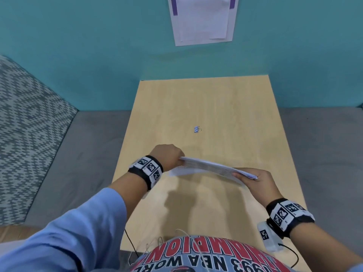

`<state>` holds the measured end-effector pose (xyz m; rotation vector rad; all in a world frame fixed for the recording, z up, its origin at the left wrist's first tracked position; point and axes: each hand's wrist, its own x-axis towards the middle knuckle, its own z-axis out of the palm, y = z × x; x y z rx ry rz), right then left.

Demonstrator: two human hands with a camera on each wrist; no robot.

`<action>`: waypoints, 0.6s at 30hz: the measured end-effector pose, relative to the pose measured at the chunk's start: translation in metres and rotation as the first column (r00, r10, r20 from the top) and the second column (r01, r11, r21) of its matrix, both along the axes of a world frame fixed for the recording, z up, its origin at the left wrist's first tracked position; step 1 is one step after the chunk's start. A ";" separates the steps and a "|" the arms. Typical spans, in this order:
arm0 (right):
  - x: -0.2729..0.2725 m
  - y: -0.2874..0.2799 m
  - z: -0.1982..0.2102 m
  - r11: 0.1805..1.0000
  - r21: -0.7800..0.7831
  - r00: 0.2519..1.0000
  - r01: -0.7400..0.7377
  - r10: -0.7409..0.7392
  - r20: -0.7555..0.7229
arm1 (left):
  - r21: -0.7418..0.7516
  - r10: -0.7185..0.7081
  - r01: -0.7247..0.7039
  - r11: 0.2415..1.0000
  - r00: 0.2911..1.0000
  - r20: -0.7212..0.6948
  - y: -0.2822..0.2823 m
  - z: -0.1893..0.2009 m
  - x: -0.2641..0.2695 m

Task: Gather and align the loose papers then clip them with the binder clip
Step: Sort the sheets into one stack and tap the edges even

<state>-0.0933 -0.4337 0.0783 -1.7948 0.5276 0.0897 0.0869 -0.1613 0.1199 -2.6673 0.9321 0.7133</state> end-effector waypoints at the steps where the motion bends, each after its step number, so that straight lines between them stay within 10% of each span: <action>1: 0.001 0.001 0.001 1.000 -0.008 1.000 -0.004 0.004 -0.001 | 0.017 0.018 -0.018 1.000 1.000 -0.017 0.008 0.000 0.002; 13: 0.005 -0.027 0.014 0.992 -0.107 0.987 -0.063 0.046 -0.156 | 0.025 0.030 -0.029 0.999 0.999 -0.025 0.051 0.026 -0.007; 18: 0.024 -0.008 0.056 0.613 -0.745 0.946 -0.262 0.316 -0.072 | 0.108 -0.128 0.120 0.987 0.989 0.075 0.026 0.066 -0.024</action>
